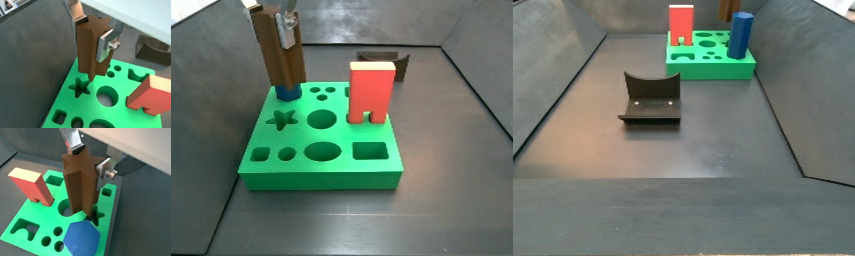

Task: Pick up the star object. Move up. Place the star object on the fixture. Regrasp the star object. Move to above the board. Insert the star object.
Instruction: Insert the star object.

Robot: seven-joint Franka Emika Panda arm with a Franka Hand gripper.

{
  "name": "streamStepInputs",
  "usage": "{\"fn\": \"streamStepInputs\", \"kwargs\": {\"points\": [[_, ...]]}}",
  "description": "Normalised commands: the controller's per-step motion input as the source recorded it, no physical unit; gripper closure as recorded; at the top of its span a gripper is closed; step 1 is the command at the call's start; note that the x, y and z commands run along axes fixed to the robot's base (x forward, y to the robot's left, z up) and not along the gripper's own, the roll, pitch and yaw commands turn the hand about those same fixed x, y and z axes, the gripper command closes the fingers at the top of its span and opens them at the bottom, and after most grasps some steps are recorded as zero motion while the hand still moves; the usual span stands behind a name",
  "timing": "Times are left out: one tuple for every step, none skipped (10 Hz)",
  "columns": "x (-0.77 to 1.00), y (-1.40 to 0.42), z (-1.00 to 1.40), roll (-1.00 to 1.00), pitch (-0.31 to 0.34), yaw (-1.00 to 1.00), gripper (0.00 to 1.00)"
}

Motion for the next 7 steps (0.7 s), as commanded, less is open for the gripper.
{"fn": "streamStepInputs", "kwargs": {"points": [[0.00, 0.00, -0.19, -0.15, 0.011, -0.33, 1.00], [0.00, 0.00, -0.25, -0.12, 0.014, -0.31, 1.00], [0.00, 0.00, -0.31, -0.04, 0.007, -0.23, 1.00], [0.00, 0.00, -0.25, 0.00, 0.000, -0.07, 1.00], [0.00, 0.00, -0.29, 0.00, 0.000, 0.00, 1.00], [-0.05, 0.00, -0.30, 0.00, 0.000, 0.00, 1.00], [-0.08, 0.00, -0.28, 0.00, 0.000, -0.05, 1.00]]}}
